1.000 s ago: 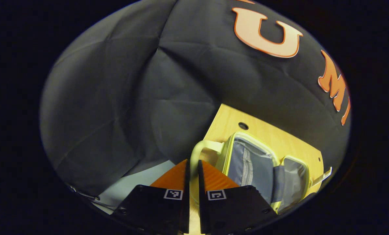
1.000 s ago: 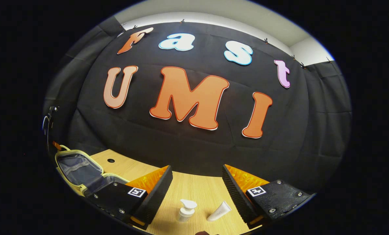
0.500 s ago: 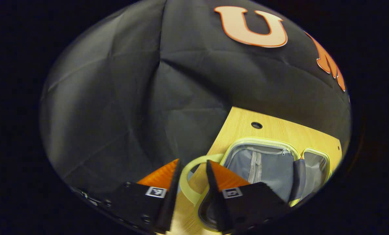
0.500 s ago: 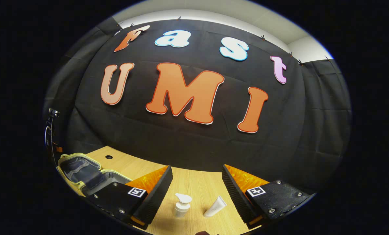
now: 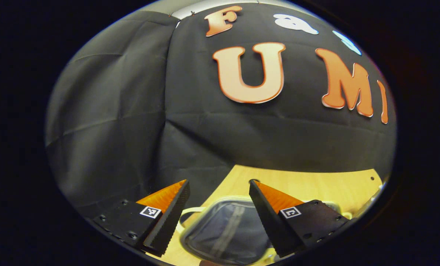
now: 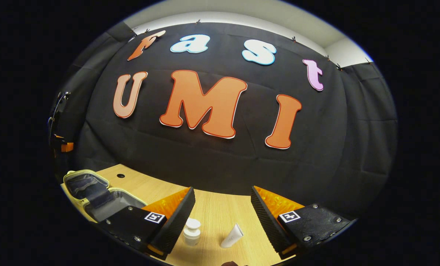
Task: First open the suitcase, pack the skin care products into it, and then close the suitcase.
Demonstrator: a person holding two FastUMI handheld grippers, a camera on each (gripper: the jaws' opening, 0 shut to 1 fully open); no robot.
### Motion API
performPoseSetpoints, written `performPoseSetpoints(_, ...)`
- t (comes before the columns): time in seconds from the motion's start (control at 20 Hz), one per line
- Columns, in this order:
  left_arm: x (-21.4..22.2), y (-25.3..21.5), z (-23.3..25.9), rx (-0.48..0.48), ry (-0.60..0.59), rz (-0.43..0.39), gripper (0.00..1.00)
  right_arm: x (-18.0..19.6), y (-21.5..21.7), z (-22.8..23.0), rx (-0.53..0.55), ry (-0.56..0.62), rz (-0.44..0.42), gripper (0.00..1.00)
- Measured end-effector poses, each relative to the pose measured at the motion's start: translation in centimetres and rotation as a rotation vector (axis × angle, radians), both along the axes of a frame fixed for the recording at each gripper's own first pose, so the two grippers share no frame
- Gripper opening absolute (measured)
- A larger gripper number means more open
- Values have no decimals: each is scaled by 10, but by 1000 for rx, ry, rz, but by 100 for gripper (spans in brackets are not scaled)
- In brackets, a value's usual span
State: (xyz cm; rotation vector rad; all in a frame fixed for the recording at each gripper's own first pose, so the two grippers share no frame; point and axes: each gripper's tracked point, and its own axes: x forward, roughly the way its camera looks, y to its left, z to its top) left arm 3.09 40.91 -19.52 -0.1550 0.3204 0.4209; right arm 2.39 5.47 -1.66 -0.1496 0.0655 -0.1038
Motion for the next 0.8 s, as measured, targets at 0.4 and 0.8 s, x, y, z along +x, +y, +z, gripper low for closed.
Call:
performPoseSetpoints(0.4, 15, -132, 85, -3, -168, -117, 99, -1, -27, -30, 29, 36, 41, 96)
performPoseSetpoints(0.8, 22, -263, 125, 40, -256, -285, 99, 2, -38, -42, 46, 26, 87, 97)
